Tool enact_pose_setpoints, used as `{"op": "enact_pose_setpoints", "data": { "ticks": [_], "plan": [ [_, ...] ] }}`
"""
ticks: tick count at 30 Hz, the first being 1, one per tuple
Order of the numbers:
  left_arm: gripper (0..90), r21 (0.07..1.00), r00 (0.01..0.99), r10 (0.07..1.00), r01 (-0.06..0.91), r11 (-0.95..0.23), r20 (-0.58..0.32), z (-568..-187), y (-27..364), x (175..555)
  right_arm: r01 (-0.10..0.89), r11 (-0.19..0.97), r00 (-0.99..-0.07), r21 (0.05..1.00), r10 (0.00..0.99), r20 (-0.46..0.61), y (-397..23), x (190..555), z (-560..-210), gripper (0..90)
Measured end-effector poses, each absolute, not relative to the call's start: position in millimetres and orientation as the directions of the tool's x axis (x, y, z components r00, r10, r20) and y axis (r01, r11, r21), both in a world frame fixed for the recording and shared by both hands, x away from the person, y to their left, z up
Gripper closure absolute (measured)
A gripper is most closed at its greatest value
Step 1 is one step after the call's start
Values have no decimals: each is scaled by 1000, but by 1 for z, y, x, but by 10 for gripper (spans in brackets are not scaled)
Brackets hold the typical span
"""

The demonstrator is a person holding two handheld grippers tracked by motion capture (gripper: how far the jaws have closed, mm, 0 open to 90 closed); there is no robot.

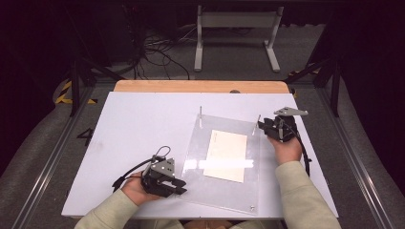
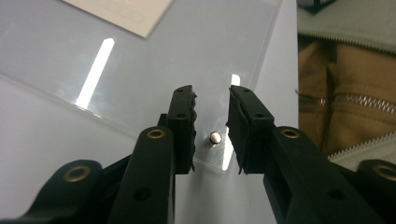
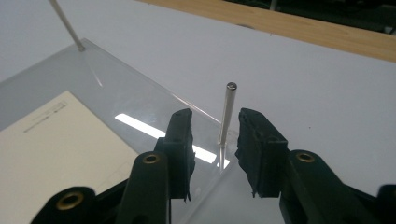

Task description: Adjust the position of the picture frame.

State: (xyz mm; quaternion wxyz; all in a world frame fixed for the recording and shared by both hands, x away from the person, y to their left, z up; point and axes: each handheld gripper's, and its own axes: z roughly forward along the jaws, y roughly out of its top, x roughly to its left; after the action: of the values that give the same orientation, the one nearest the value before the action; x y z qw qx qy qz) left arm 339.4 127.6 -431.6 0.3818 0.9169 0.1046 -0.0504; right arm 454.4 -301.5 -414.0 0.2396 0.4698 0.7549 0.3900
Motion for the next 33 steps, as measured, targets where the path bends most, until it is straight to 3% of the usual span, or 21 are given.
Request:
{"op": "enact_pose_setpoints", "data": {
  "ticks": [5,7,23,33],
  "plan": [
    [657,733,961,207,276,-622,-186,-430,142,342,557,278,-437,782,899,-8,-298,475,-418,698],
    [648,740,953,229,299,-603,-199,-430,148,343,565,311,-448,764,893,-32,-295,481,-417,838],
    [628,736,930,306,352,-577,-205,-435,168,335,457,463,-546,760,820,-171,-234,517,-395,849],
    [626,726,938,279,339,-599,-207,-438,162,334,483,481,-568,732,808,-156,-222,532,-411,840]
  ]
}}
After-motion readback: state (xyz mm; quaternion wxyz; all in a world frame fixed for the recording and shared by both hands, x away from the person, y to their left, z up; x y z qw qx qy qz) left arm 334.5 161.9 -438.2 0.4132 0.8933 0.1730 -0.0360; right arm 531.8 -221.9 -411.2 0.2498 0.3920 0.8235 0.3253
